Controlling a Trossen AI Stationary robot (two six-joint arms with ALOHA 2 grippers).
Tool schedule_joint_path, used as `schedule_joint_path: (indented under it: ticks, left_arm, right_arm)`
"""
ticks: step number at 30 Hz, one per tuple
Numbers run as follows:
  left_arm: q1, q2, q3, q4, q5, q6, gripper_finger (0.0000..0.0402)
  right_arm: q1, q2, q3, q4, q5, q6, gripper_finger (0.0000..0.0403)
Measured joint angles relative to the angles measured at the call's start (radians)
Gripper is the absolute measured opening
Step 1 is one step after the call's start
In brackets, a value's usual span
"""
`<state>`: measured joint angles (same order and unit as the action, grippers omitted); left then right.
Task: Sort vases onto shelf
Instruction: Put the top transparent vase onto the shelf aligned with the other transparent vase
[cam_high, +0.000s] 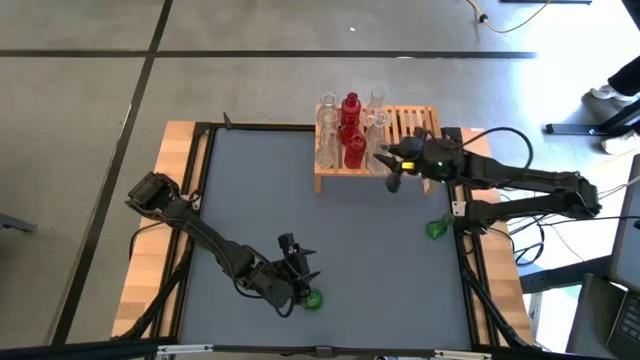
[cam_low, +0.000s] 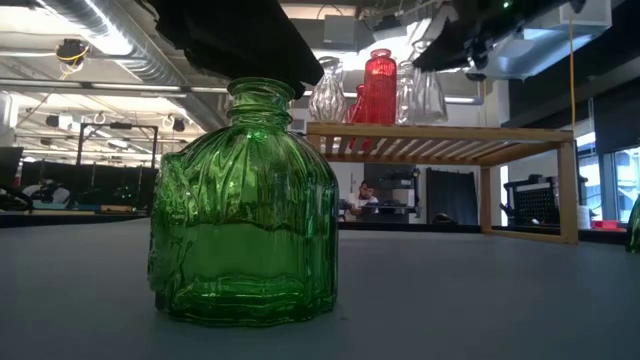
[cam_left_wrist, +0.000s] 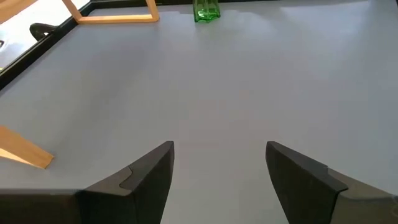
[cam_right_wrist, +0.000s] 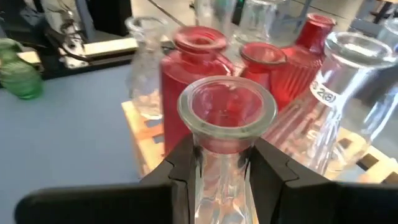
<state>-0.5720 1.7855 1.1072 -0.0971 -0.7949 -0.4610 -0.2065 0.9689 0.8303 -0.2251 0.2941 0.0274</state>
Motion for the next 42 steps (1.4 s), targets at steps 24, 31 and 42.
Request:
schedule_joint_path:
  ticks: [24,31,42]
  left_arm:
    - [0.002,0.0,0.0,-0.019,0.0,-0.008,0.0248]
    - [0.002,0.0,0.0,-0.019,0.006,-0.009,0.0248]
    - [0.002,0.0,0.0,-0.019,0.023,-0.011,0.0248]
  right_arm:
    - [-0.017,0.095,0.002,0.083,0.054,-0.01,0.0088]
    - [-0.016,0.096,0.0,0.092,0.053,-0.019,0.013]
    - [-0.016,0.072,0.038,0.048,0.061,-0.041,0.0198]
